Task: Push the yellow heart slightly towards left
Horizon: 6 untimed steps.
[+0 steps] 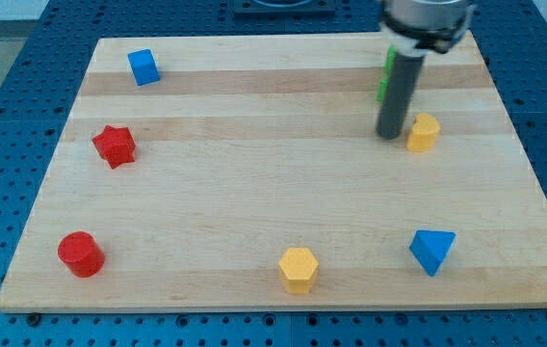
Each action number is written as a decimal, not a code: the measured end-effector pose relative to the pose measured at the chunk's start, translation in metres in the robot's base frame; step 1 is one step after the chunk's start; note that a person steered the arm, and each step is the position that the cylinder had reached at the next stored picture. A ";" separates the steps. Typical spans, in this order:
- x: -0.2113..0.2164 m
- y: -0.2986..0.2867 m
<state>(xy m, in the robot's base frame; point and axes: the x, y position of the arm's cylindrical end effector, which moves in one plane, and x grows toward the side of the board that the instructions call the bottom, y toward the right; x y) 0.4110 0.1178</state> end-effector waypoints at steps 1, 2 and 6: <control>0.045 0.024; 0.045 0.102; 0.024 0.055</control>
